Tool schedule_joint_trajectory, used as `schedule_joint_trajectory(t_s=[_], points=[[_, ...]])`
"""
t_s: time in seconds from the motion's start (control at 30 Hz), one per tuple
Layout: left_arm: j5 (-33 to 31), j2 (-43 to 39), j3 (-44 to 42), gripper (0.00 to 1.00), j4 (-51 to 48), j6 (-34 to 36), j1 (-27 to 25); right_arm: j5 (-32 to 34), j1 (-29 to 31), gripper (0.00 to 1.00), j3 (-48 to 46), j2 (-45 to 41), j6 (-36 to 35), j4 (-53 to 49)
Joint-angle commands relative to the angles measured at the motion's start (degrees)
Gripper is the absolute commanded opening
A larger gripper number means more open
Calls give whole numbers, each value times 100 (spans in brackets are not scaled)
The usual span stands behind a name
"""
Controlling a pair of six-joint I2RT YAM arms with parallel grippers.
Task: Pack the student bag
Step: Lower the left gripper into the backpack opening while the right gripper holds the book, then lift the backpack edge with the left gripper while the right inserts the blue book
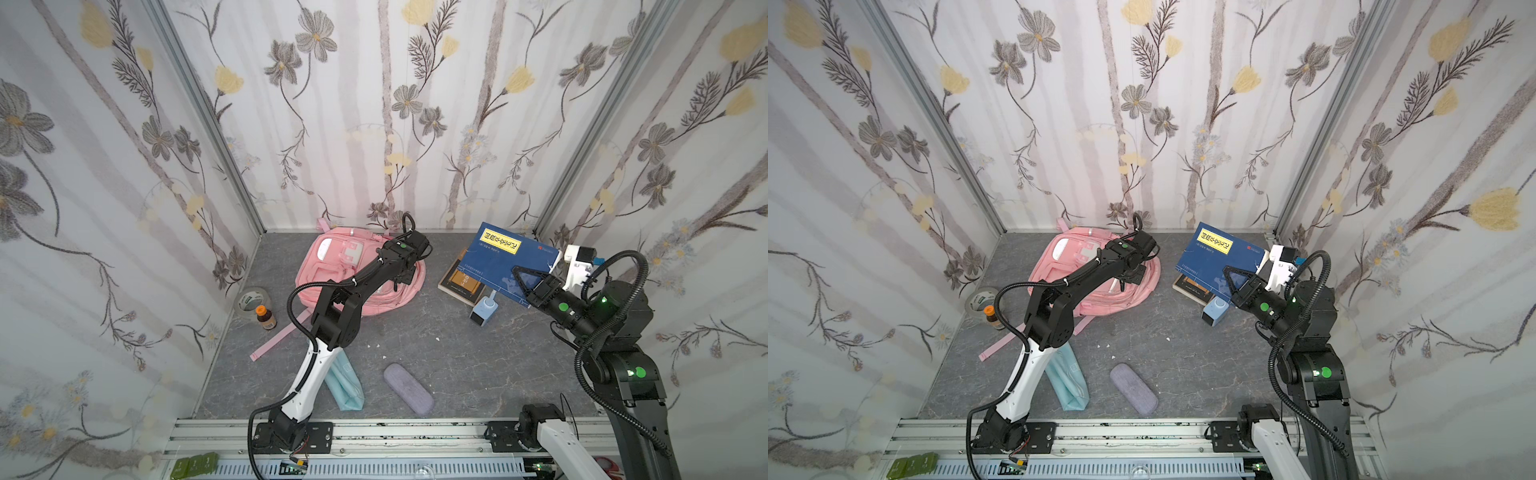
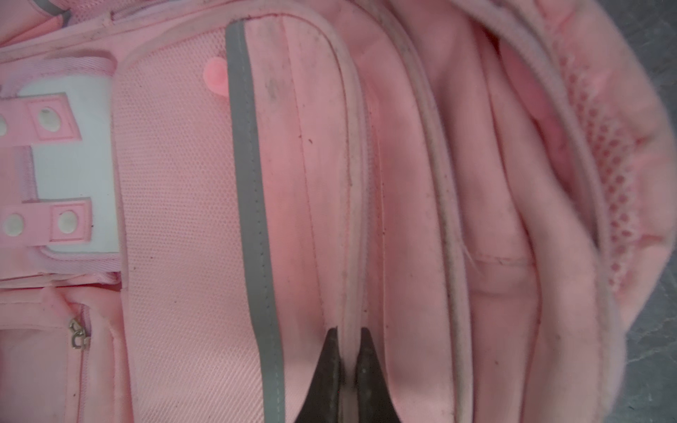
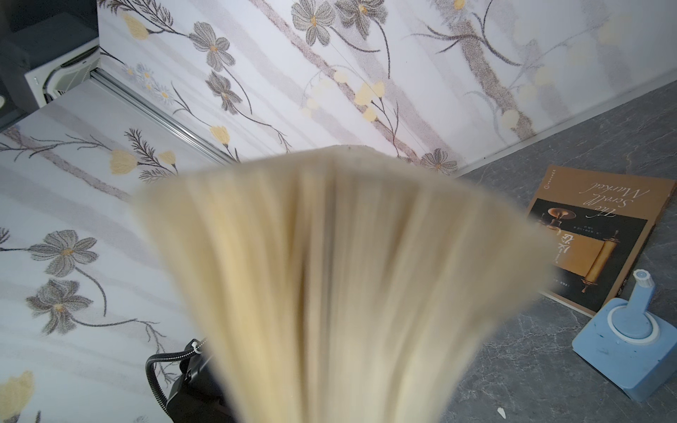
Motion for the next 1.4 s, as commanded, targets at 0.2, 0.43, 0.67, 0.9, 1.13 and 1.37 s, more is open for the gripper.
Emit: schedule_joint_trajectory(t_s=[0.2,0.43,0.67,0.9,1.13,1.37], points=[[-209,-821,-64,0,165,112,26,13,-1,0,-124,-51,179,140],[-159,-1587,-103,0,466,297,86,-120,13,0,-376,59,677,518],[165,-2161,-103,0,692,257,245,-156,99,0,-520,247,912,633],[669,-2612,-324,0,963,204,369,3,334,0,-753,310,1022,749],[678,-2909,-547,0,1064,219,423,273,735,0,-1156,404,1479,1312],[817,-3178,-657,0,1298,212,445,377,1188,0,-1187,974,1649,1790]])
